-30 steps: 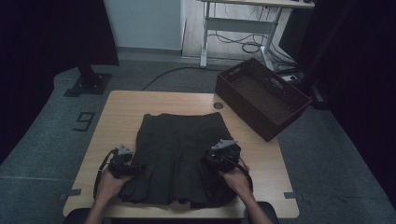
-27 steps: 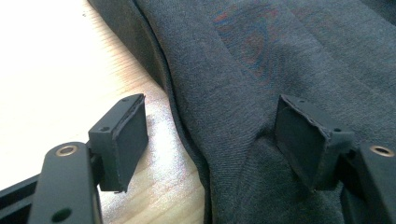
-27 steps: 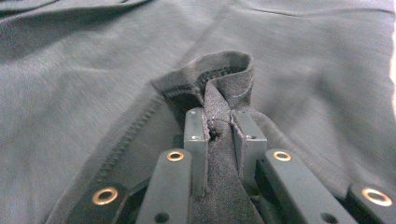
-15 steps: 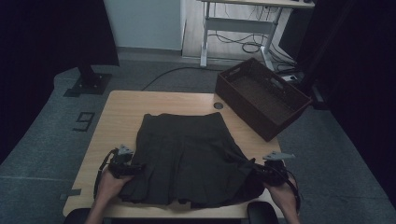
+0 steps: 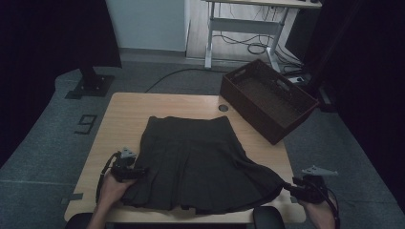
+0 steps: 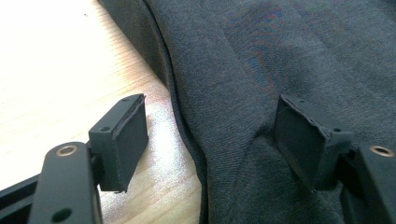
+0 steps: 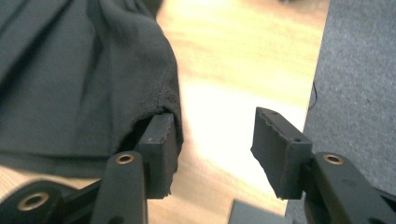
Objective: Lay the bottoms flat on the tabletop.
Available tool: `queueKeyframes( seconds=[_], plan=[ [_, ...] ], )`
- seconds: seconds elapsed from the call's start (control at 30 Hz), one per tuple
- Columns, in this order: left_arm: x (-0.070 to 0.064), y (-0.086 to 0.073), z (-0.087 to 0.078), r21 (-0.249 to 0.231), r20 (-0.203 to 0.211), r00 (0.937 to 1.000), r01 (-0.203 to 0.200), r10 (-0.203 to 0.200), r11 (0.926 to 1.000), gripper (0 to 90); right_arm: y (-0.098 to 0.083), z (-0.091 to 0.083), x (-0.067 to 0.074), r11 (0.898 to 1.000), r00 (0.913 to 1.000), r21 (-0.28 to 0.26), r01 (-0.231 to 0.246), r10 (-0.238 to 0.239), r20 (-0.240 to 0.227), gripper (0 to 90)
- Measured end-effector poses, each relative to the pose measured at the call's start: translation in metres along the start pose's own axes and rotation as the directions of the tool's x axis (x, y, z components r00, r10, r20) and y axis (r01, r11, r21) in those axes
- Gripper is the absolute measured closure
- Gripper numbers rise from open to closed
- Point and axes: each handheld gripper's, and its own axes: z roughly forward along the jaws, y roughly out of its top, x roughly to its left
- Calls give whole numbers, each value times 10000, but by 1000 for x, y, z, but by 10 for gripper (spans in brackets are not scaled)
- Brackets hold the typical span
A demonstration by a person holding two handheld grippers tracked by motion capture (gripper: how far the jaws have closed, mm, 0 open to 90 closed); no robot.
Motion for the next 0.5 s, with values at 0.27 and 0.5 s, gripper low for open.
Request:
queueKeyframes(
  seconds=[0.27,0.5],
  plan=[
    [1,-2,-1,-55,56,10000,22,-22,10000,262,31,-10,17,9967,9962,-300,756,-768,-405,439],
    [1,-1,-1,-36,52,10000,2,-2,10000,259,29,-26,9,9987,9984,-314,392,-404,-399,427]
  ],
)
